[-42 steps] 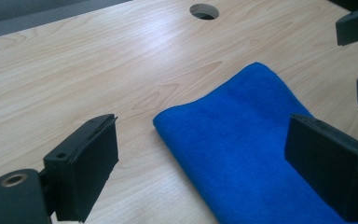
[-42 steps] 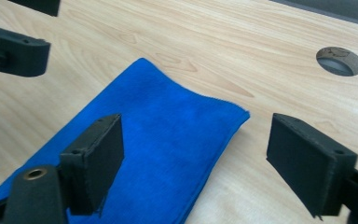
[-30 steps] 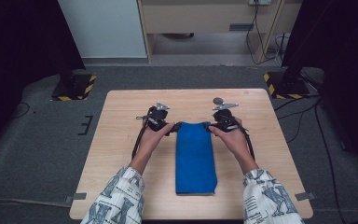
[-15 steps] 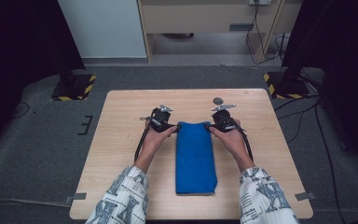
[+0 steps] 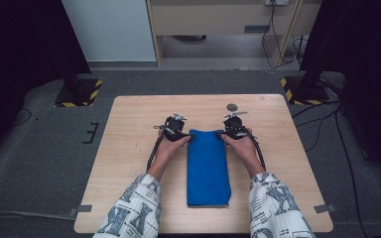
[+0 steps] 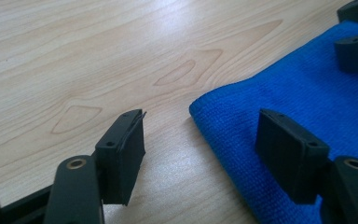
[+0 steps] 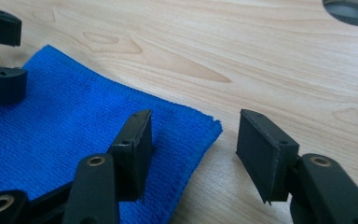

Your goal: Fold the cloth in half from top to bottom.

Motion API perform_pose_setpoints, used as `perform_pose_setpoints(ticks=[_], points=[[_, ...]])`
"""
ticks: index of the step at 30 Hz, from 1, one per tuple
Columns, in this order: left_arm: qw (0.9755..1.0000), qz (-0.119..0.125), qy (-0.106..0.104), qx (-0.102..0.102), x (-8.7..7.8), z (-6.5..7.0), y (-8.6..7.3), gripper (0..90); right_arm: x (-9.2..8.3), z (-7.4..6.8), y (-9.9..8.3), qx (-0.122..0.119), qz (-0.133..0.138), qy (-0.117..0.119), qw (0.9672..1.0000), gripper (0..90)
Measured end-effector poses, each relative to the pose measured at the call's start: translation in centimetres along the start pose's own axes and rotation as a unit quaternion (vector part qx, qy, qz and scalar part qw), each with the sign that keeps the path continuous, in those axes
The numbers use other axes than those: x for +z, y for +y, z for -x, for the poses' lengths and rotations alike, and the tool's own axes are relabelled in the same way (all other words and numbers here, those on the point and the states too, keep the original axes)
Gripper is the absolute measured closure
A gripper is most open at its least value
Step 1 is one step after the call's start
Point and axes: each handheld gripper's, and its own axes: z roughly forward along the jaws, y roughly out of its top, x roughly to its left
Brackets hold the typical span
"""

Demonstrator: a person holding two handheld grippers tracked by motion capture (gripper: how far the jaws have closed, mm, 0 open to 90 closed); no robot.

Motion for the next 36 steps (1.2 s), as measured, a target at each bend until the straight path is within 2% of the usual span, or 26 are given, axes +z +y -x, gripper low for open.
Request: perform_pose_setpoints(ticks=[2,8,12,18,22,28,36], points=[[1.0,-0.007,0.0,-0.006,0.2,0.1,0.1,33.9,0.2,-0.1,0.0,0.002,-0.005,-0.004,1.0,45.3],[0.9999,-0.015,-0.003,-0.004,0.9,0.8,0.3,37.1,0.7,-0.4,-0.1,-0.001,-0.017,-0.011,0.9998,45.7],[0.9998,-0.021,-0.003,0.002,1.0,1.0,0.2,44.1,0.6,-0.6,-0.1,-0.012,-0.019,-0.01,0.9997,57.0],[0.9997,-0.012,-0.016,0.014,0.9,1.9,-0.1,68.6,0.5,-1.4,-0.4,-0.034,-0.018,0.01,0.9992,81.5],[0.9996,-0.008,-0.015,0.02,0.5,2.4,0.0,82.3,0.1,-1.7,-0.6,-0.039,-0.013,0.017,0.999,84.3],[0.9996,0.017,-0.018,0.01,-0.7,2.8,0.5,84.1,-1.6,-1.6,-0.8,-0.034,0.014,0.02,0.9991,84.5],[0.9986,0.046,-0.015,0.019,-2.6,3.6,1.3,84.3,-4.1,-1.8,-0.4,-0.033,0.049,0.023,0.998,84.5]])
